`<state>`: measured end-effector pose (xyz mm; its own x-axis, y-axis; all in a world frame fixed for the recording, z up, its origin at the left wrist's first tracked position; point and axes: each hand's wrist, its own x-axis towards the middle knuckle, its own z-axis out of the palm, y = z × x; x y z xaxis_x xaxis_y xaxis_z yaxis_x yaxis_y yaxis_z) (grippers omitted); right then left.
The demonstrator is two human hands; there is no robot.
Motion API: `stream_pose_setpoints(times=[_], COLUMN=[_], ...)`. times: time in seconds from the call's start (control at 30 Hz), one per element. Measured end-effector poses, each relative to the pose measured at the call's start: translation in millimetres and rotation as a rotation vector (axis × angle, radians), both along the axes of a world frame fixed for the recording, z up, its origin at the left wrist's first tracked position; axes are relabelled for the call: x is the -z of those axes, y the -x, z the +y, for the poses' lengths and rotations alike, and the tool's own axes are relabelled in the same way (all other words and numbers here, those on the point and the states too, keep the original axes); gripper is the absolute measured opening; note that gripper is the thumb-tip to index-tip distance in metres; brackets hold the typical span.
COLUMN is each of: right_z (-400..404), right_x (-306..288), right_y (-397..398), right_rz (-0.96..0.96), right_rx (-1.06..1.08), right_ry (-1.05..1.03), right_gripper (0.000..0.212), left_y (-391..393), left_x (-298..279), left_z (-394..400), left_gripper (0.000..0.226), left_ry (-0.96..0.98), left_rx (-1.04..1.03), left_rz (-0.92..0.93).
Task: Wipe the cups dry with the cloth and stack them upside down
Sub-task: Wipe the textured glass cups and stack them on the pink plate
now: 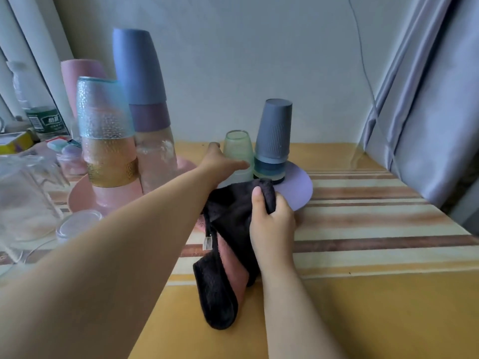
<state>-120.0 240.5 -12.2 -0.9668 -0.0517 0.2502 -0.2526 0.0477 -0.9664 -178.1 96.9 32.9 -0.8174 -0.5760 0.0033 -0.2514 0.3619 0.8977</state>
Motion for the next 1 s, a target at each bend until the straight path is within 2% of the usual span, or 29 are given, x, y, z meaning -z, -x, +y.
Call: stream_pose_setpoints(times=[0.13,0.3,0.43,0.53,0.8,1.0], right_z=[-6,-8,-9,-9,-8,-10], right_x=[4,5,6,5,3,-1], right_y=[0,-1,-2,-2,-4,-8], right_rz=[0.048,0.064,0.055,0.054,0.046,0.056], right_rx=[0.013,0.023,0.026,0.021,0.023,0.023], right_ry=[-0.028,-0.014,0.004,0.000,-0.022,-0.032], right_gripper=[0.025,0.024,0.021,0.021,0.022,0.023], left_y=[16,19,16,13,-8,-78], left_x=[12,12,9,4,-13,-35], left_z=[-2,2,6,6,1,0], left_gripper=[0.055,0.067,0.057,0.062,0.060,0.063], left_ry=[-0.004,0.011,0.165,0.252,0.211,0.056], left_rx=[0.010,-0.053,-0.030,-0.008,-0.021,-0.003], left_rz=[0.016,0.042,0.076,0.059,0.200,0.294])
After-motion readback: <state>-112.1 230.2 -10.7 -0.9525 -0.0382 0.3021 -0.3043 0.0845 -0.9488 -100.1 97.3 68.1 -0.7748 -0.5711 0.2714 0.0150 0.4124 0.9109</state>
